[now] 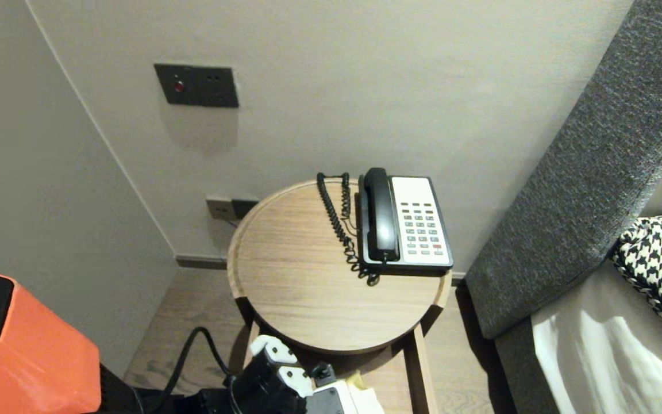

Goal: Put the tissue on the table in the drawer one by one

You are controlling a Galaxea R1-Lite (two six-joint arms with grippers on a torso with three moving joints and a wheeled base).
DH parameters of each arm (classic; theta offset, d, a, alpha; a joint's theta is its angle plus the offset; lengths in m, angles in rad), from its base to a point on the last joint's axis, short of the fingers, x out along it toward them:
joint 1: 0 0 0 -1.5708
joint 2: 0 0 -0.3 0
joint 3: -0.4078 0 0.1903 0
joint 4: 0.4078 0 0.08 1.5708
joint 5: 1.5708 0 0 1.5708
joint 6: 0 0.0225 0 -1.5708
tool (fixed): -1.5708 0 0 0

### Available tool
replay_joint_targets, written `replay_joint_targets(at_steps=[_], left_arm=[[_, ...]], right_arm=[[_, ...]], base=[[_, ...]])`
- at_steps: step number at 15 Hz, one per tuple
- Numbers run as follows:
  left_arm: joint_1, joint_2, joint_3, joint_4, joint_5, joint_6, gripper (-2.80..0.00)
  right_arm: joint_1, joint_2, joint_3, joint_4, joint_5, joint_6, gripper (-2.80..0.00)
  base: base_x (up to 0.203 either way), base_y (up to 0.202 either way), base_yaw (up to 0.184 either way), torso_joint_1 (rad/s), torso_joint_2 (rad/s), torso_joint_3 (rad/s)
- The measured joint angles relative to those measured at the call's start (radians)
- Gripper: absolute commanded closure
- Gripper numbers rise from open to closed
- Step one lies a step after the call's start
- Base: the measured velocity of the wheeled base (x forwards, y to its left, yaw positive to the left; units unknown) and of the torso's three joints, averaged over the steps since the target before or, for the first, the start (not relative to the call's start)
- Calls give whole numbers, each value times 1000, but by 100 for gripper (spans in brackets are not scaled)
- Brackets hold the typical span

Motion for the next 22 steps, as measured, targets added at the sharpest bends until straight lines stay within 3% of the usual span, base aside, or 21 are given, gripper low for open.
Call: replay_joint_targets(at_steps=[8,9,22], left_arm=[[0,12,-9,0,1,-5,0],[0,12,-9,0,1,-7,-280],[0,-85,-10,8,2,-31,-280]], right_arm=[[0,0,0,0,0,0,0],[0,0,0,0,0,0,0],[0,0,0,0,0,0,0]], base=[[0,0,0,0,0,0],[0,0,0,0,0,0],[0,0,0,0,0,0]])
